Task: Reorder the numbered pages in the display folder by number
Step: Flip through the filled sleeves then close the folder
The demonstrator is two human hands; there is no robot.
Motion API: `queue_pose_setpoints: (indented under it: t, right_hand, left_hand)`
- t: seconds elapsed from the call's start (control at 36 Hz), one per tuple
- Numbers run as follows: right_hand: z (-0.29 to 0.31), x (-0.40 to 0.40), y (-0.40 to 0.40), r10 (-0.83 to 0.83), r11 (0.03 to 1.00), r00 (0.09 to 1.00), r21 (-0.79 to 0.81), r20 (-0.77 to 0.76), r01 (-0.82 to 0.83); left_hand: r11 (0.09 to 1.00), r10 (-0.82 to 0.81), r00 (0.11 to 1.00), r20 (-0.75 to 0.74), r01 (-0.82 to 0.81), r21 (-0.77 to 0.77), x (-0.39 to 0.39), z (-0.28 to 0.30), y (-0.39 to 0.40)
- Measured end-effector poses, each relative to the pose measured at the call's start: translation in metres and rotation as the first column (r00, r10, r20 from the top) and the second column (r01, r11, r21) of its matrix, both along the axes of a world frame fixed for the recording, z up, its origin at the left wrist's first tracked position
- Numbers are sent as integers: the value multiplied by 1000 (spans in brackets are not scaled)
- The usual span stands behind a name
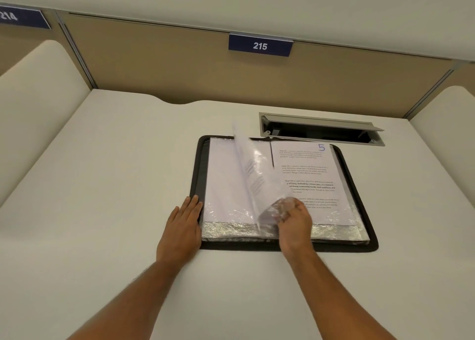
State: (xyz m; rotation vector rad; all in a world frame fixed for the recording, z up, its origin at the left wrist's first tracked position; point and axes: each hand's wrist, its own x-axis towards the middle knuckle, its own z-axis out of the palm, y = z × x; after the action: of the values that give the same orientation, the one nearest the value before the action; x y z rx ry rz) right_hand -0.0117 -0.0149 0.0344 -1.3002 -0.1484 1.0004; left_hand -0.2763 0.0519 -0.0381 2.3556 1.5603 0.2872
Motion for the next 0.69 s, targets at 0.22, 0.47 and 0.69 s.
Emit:
queue_pose_setpoints:
  t: [0.22,0.47,0.69]
  right_hand:
    - [-4,72,-39,-399,916,915,0,-63,400]
    - [4,93,-56,-678,701,704,-102,212,706]
    - [14,55,-41,-291,890,640,-44,711,454]
  left_hand:
    - [1000,2,1000,10,-2,-3,1,4,-1]
    - [1000,6,1000,18,-6,1,2,7,-2]
    - [1000,5,1000,14,-5,0,2,7,-2]
